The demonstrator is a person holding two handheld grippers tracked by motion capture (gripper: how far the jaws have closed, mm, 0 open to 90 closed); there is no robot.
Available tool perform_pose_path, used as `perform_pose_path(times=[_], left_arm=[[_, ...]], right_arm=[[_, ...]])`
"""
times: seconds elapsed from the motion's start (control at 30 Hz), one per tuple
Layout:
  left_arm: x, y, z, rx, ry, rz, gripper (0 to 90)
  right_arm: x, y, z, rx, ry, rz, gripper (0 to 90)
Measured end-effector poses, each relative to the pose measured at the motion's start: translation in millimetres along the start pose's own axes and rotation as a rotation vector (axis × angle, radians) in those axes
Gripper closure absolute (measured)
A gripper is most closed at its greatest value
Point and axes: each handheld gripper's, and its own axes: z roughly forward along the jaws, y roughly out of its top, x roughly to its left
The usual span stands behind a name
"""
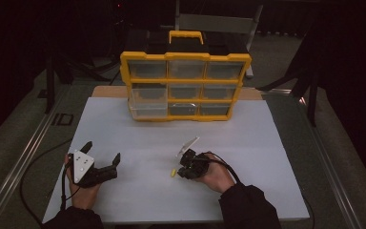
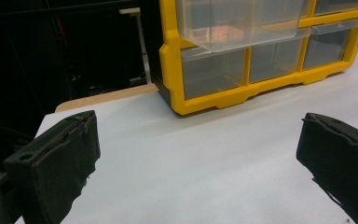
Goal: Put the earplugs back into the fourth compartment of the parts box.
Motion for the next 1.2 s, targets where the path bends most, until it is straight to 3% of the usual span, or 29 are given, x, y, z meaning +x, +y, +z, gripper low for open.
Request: perform_pose_path(times=[0.27,0.93,1.2], left_arm=[[-0.3,-0.3,0.5,0.003,0.000,0.005,0.4],[-0.9,-0.5,0.4,0.000,0.000,0.006,0.4],[-1.0,-0.6,0.5,0.000,-0.004,0.004,0.4]], right_arm=[[-4.3,1.1,-12.6,-0.047,-0.003,0.058,83.4],[-10.7,9.6,-45.1,-0.119,0.001,0.108,83.3],[-11.7,14.6,-54.6,-0.135,-0.012,0.106,83.4]])
